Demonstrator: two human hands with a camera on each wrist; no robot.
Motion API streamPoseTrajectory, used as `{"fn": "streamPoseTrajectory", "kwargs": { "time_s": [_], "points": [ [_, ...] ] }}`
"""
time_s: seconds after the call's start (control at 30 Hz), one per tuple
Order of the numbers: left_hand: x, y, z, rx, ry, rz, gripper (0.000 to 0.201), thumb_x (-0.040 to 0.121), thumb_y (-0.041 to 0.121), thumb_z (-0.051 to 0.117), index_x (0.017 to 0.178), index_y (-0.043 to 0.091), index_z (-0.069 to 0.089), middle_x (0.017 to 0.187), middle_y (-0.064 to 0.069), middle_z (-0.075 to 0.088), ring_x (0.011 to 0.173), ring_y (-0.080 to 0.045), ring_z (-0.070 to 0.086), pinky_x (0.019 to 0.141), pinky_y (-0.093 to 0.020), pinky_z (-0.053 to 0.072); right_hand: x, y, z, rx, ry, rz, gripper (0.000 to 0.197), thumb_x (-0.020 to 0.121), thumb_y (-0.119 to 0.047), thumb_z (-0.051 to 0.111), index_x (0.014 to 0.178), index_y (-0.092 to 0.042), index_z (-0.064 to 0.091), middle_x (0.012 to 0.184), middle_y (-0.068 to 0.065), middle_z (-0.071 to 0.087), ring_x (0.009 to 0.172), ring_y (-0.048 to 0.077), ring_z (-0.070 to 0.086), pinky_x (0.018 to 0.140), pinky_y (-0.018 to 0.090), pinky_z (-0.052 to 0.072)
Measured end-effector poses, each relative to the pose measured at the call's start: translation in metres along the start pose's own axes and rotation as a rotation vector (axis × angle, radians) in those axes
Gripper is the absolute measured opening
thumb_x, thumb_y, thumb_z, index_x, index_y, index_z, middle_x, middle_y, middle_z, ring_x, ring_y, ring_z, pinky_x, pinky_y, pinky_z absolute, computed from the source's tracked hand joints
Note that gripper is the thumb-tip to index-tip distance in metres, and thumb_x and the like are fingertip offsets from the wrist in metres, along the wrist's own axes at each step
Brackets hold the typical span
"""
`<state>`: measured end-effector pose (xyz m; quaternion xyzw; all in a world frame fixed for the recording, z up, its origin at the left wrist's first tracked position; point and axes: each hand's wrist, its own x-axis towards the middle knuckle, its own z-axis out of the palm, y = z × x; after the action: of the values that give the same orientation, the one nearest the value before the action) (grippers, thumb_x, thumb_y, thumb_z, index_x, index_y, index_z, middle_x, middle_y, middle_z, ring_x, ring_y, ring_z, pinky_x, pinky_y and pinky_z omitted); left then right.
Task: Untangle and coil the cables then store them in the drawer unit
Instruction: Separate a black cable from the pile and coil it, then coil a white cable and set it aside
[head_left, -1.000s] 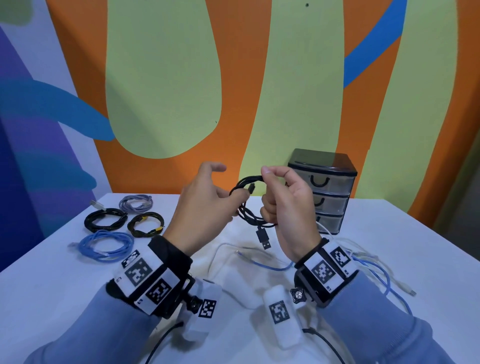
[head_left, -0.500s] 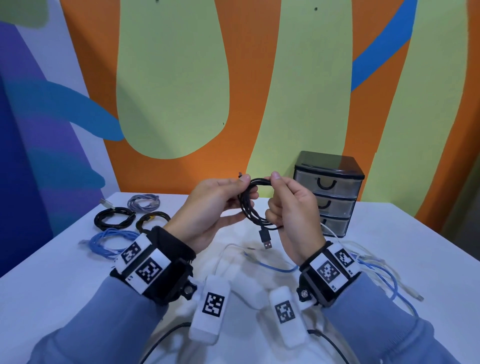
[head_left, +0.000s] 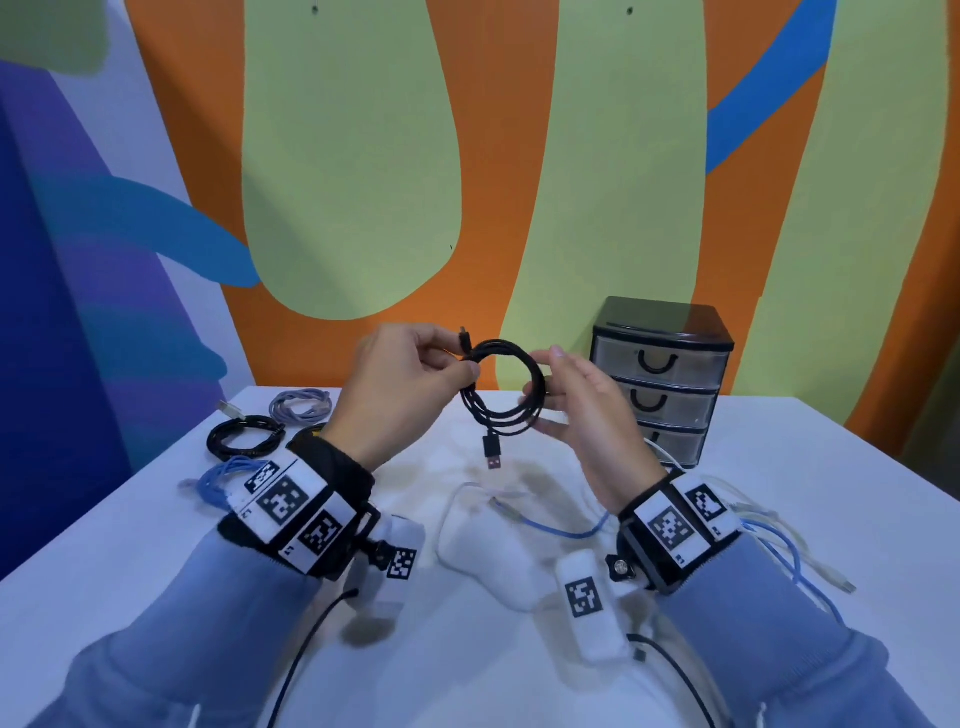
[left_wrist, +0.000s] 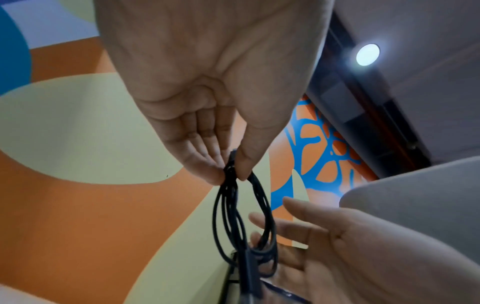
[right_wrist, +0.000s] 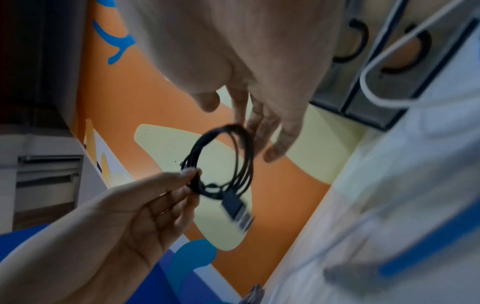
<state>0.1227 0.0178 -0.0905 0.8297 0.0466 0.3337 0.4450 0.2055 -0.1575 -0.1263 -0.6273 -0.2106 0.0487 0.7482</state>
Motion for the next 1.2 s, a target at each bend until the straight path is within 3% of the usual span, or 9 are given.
{"fn": "streamPoseTrajectory", "kwargs": {
  "time_s": [0.07,0.2,0.3,0.5,0.73,0.9,1.03,1.1,1.2],
  "points": [
    [0.009,0.001,-0.010,0.121,0.034,0.008,0.007,0.086,0.016,0.082,0.087,0.021,0.078,0.068,0.000,0.076,0.075,-0.021,0.074,0.083,-0.039,0.062,0.003,-0.003,-0.011,-0.287,-0.007,0.000,0.030,0.107,-0.044,0.053,0.118,-0.021,0.067,0.098,0.000,0.067,0.091,0.016,0.064,0.088,0.039,0.055],
    [0.044,-0.006,-0.037,0.231,0.115,-0.067,0.010,0.086,0.019,0.082,0.079,0.018,0.076,0.065,-0.006,0.073,0.067,-0.024,0.070,0.070,-0.032,0.057,0.006,0.002,-0.032,-0.784,-0.258,0.116,0.033,0.092,-0.052,0.072,0.114,-0.027,0.071,0.087,-0.007,0.064,0.076,0.010,0.061,0.066,0.024,0.043],
    [0.074,-0.026,-0.054,0.344,0.086,-0.191,0.025,0.090,0.018,0.081,0.067,0.012,0.074,0.064,-0.006,0.072,0.061,-0.019,0.065,0.062,-0.027,0.050,0.007,0.009,-0.033,-1.021,-0.461,0.231,0.051,0.079,-0.058,0.083,0.120,-0.031,0.071,0.097,-0.012,0.066,0.086,0.006,0.063,0.074,0.023,0.045],
    [0.113,-0.091,-0.058,0.558,-0.133,-0.515,0.023,0.092,0.016,0.082,0.085,-0.005,0.075,0.075,-0.013,0.074,0.063,-0.023,0.067,0.055,-0.029,0.051,0.010,0.025,-0.034,-1.011,-0.565,0.232,0.024,0.075,-0.046,0.091,0.086,-0.026,0.081,0.070,-0.013,0.067,0.060,0.003,0.057,0.058,0.018,0.044],
    [0.111,-0.121,-0.045,0.997,-0.254,-0.498,0.024,0.089,0.015,0.084,0.080,0.005,0.064,0.076,-0.007,0.063,0.067,-0.022,0.058,0.058,-0.030,0.050,0.011,0.030,-0.035,-0.951,-0.598,0.170,0.019,0.092,-0.034,0.077,0.087,-0.016,0.079,0.070,-0.003,0.072,0.059,0.009,0.056,0.061,0.024,0.046],
    [0.095,-0.079,-0.034,0.812,-0.152,-0.243,0.021,0.095,0.033,0.076,0.094,0.012,0.074,0.090,-0.004,0.071,0.085,-0.027,0.067,0.070,-0.032,0.052,0.011,0.029,-0.034,-0.677,-0.482,0.107,0.022,0.102,-0.035,0.065,0.102,-0.013,0.065,0.086,0.002,0.080,0.067,0.012,0.064,0.069,0.031,0.050],
    [0.050,-0.022,-0.002,0.192,-0.454,-0.258,0.051,0.098,0.061,0.065,0.100,0.012,0.079,0.091,-0.005,0.080,0.080,-0.017,0.074,0.077,-0.032,0.056,0.013,0.027,-0.031,-0.553,-0.358,-0.019,0.016,0.103,-0.034,0.065,0.103,-0.018,0.060,0.073,-0.002,0.071,0.060,0.016,0.062,0.065,0.034,0.046],
    [0.034,-0.009,0.008,0.076,-0.551,-0.262,0.049,0.097,0.056,0.069,0.101,0.008,0.080,0.088,-0.008,0.081,0.073,-0.018,0.071,0.074,-0.030,0.056,0.013,0.025,-0.030,-0.490,-0.265,-0.076,0.012,0.102,-0.030,0.067,0.105,-0.020,0.062,0.073,-0.003,0.067,0.057,0.015,0.059,0.062,0.032,0.045],
    [0.028,-0.004,0.018,0.009,-0.455,-0.101,0.034,0.098,0.036,0.075,0.088,0.004,0.079,0.065,-0.002,0.068,0.056,-0.015,0.053,0.059,-0.027,0.046,0.012,0.018,-0.030,-0.421,-0.188,-0.137,0.011,0.101,-0.024,0.070,0.110,-0.022,0.064,0.079,0.000,0.067,0.059,0.015,0.060,0.058,0.030,0.044]
  ]
}}
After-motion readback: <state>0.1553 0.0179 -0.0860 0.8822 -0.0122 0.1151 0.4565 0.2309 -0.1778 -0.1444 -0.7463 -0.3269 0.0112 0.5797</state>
